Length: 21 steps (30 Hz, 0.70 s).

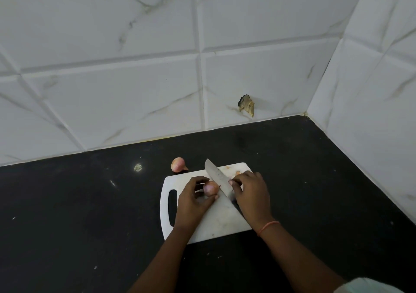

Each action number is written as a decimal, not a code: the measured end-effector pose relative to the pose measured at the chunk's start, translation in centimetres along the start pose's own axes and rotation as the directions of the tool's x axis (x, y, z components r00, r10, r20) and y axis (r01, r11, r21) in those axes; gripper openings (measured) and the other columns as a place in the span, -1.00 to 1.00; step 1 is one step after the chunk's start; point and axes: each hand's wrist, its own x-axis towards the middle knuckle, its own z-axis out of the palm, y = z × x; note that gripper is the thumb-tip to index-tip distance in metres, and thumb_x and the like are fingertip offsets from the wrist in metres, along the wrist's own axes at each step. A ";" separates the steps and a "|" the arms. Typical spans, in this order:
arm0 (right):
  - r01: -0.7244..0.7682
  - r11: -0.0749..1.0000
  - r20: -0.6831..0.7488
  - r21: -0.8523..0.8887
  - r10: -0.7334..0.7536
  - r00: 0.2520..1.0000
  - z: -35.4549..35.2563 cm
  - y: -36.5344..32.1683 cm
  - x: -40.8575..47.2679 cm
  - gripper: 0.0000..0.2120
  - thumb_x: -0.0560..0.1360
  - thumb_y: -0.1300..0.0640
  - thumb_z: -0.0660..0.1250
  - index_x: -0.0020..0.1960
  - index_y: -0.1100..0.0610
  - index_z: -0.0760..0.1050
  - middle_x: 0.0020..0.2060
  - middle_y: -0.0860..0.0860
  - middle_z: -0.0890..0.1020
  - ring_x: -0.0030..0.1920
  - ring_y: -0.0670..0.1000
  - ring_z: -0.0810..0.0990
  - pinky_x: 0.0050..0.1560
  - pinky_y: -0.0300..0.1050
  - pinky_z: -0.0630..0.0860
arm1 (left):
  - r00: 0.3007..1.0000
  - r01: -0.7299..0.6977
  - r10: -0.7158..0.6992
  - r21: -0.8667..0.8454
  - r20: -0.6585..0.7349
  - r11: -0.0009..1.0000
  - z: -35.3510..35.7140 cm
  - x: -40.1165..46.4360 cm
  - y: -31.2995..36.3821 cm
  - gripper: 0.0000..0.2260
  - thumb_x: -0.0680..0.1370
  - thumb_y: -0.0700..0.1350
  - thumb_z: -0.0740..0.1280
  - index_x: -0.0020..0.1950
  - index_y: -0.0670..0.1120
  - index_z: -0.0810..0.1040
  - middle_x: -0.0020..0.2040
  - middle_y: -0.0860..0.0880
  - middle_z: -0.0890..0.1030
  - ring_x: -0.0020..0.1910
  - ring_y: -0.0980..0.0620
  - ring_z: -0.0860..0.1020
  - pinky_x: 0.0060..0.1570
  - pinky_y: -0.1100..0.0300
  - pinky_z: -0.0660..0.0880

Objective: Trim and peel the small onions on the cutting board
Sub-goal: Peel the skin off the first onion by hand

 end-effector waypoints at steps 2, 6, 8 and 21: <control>0.062 0.995 -0.025 -0.079 -0.064 0.998 -0.3 0.1 0.1 -0.91 0.50 0.14 0.38 -0.06 0.07 0.66 -0.11 -0.02 0.61 -0.08 0.06 0.49 -0.15 -0.01 0.48 | 1.000 -0.013 0.013 0.018 -0.010 1.000 0.1 0.0 0.0 -0.66 0.43 -0.15 0.56 0.15 0.03 0.58 0.08 0.14 0.66 0.09 0.16 0.62 0.12 0.18 0.57; 0.171 0.962 0.131 0.214 -0.201 0.971 0.6 -0.7 -0.5 -0.80 0.48 0.20 0.37 0.09 0.04 0.60 0.02 -0.06 0.58 0.08 -0.02 0.50 0.09 -0.13 0.46 | 0.995 -0.100 0.100 0.085 0.002 0.991 0.0 0.1 -0.1 -0.66 0.45 -0.14 0.52 0.21 0.04 0.62 0.11 0.15 0.65 0.13 0.19 0.60 0.07 0.19 0.57; 0.116 0.930 0.245 0.348 -0.209 0.947 1.1 -1.1 -0.9 -0.77 0.49 0.18 0.36 0.14 0.01 0.56 0.07 -0.10 0.56 0.13 -0.10 0.50 0.14 -0.22 0.44 | 0.993 -0.117 0.115 0.098 0.029 0.988 -0.1 0.1 0.0 -0.64 0.45 -0.05 0.47 0.25 0.06 0.60 0.13 0.16 0.65 0.12 0.19 0.60 0.04 0.22 0.57; 0.023 0.947 0.337 0.322 -0.138 0.931 1.7 -1.6 0.5 -0.81 0.48 0.26 0.35 -0.10 -0.03 0.47 -0.10 -0.08 0.53 -0.05 -0.11 0.51 -0.01 -0.24 0.45 | 0.997 -0.077 0.074 0.072 0.034 0.994 0.0 0.3 -0.5 -0.64 0.41 -0.07 0.57 0.17 0.06 0.58 0.07 0.20 0.65 0.03 0.10 0.61 -0.02 0.19 0.57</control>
